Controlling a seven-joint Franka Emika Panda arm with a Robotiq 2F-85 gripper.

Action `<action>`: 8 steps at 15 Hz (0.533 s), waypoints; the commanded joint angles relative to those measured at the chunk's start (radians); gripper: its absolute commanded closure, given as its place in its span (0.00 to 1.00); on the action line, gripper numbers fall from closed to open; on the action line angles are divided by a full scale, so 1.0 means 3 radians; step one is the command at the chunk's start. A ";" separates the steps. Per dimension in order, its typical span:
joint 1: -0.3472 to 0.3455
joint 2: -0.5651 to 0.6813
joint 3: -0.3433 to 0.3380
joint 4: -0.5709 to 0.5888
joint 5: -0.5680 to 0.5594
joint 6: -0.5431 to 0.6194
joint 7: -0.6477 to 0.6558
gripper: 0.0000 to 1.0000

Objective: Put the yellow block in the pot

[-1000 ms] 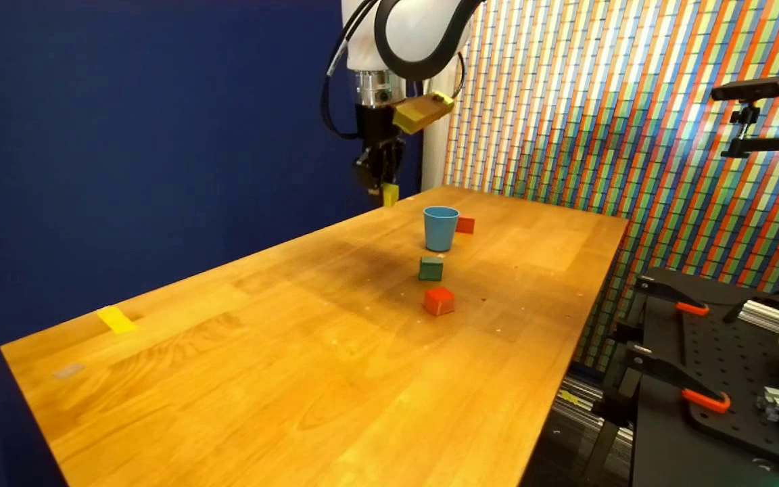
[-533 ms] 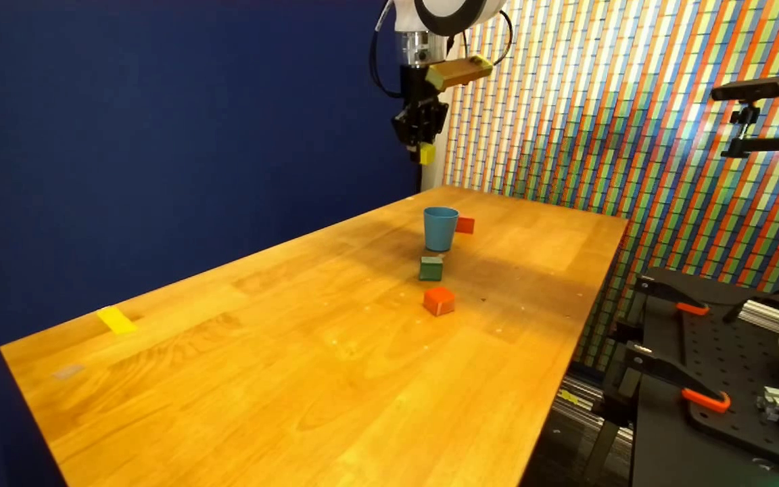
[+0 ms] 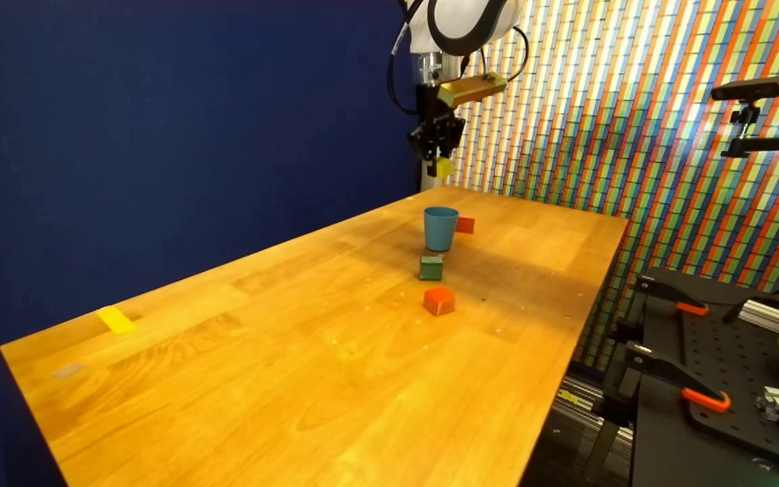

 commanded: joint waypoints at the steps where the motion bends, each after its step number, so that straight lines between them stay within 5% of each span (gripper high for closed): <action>1: -0.0086 -0.0024 0.0023 -0.0065 0.0035 0.0092 0.0046 0.34; 5: -0.0159 -0.0050 0.0031 -0.0088 0.0124 0.0062 -0.0004 0.02; 8: -0.0243 -0.0129 0.0059 -0.0129 0.0312 -0.0155 -0.0105 0.00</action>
